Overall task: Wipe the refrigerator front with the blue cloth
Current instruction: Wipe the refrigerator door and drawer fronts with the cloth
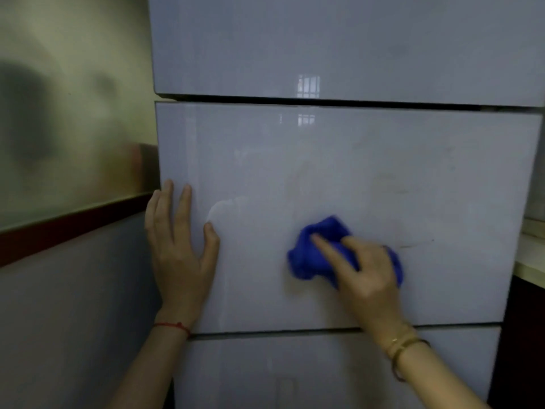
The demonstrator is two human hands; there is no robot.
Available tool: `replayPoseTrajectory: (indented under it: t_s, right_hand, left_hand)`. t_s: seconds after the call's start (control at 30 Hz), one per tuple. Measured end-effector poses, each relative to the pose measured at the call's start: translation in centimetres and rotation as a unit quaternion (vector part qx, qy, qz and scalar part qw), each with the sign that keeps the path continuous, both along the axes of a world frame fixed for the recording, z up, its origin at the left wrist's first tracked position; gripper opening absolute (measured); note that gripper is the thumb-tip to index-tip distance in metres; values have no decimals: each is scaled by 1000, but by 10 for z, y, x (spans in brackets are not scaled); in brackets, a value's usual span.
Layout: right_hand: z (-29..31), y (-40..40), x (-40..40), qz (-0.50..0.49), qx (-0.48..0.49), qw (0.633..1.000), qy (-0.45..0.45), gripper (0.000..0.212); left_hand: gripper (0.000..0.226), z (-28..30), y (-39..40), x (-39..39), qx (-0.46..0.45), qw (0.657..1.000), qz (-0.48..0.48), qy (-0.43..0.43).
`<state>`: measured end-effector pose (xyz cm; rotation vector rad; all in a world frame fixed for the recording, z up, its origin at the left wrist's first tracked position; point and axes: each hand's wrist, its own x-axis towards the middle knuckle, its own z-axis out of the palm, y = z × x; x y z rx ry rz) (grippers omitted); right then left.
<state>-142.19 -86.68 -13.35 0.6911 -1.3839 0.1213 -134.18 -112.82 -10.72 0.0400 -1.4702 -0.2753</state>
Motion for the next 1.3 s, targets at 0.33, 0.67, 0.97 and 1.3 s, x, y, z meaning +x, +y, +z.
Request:
replayPoseTrajectory:
  t_s: [0.33,0.67,0.97,1.3]
  right_hand:
    - [35,-38,3,38,-94,995,9,53]
    - [44,46,-21,112,-361,922,-86,41]
    - [-24,26,-13,26,-134,988,-65,54]
    - [18,-10,-6,21,-125,992,-22,55]
  left_hand:
    - [52,0,2,-1,3,1000,1,-10]
    - [51,0,4,-2,3,1000,2,0]
    - [52,0,2,-1,-5,1000,2,0]
    - [51,-1,3,0,-2,1000,-2,3]
